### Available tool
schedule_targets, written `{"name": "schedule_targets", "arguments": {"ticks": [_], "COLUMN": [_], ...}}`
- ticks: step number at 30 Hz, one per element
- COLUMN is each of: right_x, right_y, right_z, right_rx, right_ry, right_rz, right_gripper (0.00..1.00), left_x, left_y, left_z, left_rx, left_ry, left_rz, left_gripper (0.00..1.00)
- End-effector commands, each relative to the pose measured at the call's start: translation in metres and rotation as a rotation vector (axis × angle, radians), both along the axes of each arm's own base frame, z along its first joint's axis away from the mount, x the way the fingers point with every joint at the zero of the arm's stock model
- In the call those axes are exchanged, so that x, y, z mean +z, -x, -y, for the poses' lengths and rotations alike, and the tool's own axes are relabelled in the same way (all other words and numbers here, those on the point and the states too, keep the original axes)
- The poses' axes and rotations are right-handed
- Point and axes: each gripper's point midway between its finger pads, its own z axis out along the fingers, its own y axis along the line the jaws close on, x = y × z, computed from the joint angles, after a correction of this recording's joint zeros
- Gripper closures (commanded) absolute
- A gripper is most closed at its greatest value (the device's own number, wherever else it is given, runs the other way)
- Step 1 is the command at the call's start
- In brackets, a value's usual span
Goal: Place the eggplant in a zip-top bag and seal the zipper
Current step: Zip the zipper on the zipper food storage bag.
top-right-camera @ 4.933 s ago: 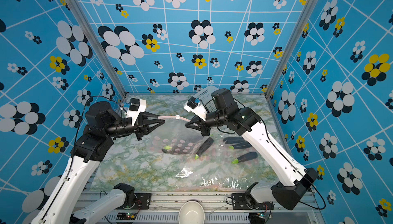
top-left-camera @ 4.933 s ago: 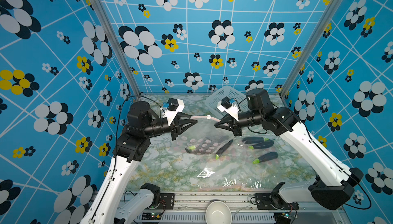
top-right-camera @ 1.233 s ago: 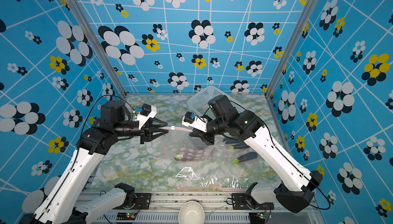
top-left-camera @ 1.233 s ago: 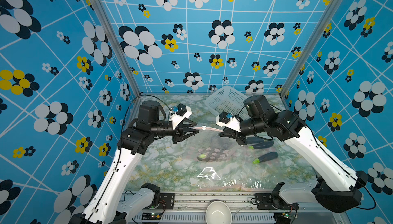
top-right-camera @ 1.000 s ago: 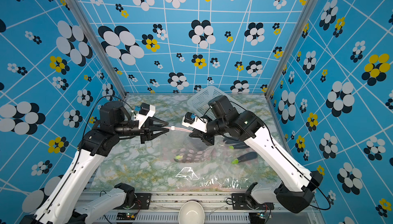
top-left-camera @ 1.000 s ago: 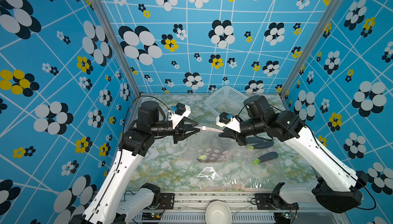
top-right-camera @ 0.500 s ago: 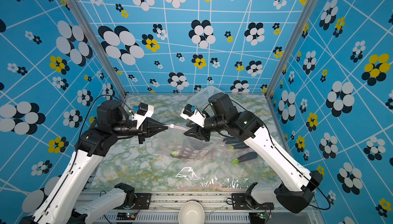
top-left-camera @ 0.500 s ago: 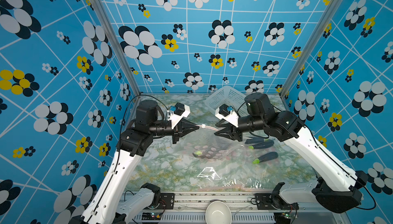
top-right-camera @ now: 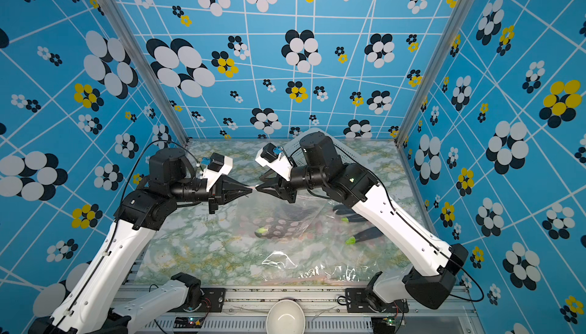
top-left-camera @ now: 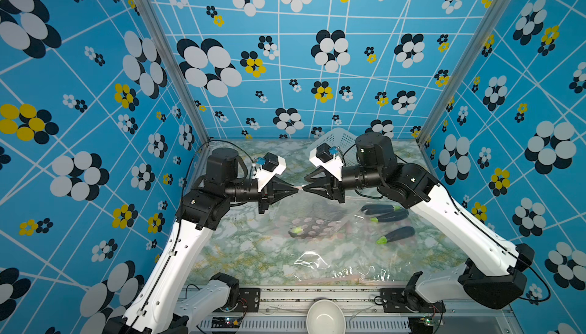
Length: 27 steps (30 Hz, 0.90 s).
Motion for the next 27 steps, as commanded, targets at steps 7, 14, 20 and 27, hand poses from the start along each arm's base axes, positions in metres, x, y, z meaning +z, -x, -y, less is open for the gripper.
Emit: {"name": "schedule_targets", "arguments": {"ticks": [7,14,20,27], "right_x": [0.009,0.002,0.0,-0.005], "right_y": [0.012,0.014,0.015,0.016], "right_z": [-0.005,-0.006,-0.005,0.006], "right_rx": [0.073,0.09,0.091,0.061], "right_ry": [-0.026,-0.003,0.006,0.042], "right_rz": [-0.024,-0.039,-0.038,-0.012], "right_gripper": [0.69,0.74,0.81,1.0], "left_x": [0.011,0.014,0.014,0.008], "left_y": [0.002,0.001,0.001,-0.009], "left_z": [0.002,0.004,0.004,-0.002], "left_rx": [-0.008,-0.011,-0.01,0.07], "left_ry": [0.012,0.017,0.017,-0.028], "left_rz": [0.041,0.049,0.052,0.061], "left_gripper": [1.0,1.0,1.0,1.0]}}
